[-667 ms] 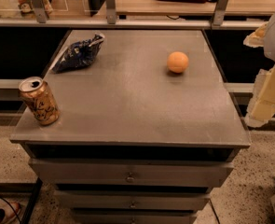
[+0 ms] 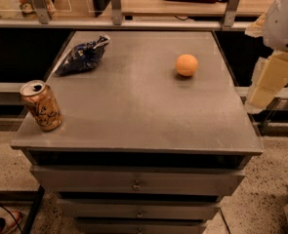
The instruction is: Move orange near blue chip bag
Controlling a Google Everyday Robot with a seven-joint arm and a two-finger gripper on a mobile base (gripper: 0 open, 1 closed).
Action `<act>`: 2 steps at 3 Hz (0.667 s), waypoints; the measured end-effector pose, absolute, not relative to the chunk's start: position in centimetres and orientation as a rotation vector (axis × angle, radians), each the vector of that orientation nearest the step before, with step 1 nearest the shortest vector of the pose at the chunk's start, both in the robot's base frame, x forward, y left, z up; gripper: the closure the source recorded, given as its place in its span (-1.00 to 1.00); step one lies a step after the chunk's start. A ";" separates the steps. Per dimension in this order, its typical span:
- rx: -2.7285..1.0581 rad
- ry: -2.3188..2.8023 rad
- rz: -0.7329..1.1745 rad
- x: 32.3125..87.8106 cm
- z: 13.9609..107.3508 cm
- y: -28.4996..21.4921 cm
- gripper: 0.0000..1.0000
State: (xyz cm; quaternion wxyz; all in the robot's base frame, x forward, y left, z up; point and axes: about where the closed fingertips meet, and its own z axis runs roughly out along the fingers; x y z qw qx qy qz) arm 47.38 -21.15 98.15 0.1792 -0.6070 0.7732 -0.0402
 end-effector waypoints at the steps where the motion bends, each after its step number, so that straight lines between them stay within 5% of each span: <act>1: -1.689 2.157 -0.100 51.3 97.8 -20.1 -1.00; 2: -1.659 2.136 -0.103 55.0 97.2 -19.0 -1.00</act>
Offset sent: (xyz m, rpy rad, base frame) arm 0.1216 0.0335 -0.0157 0.0767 -0.0866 -0.0173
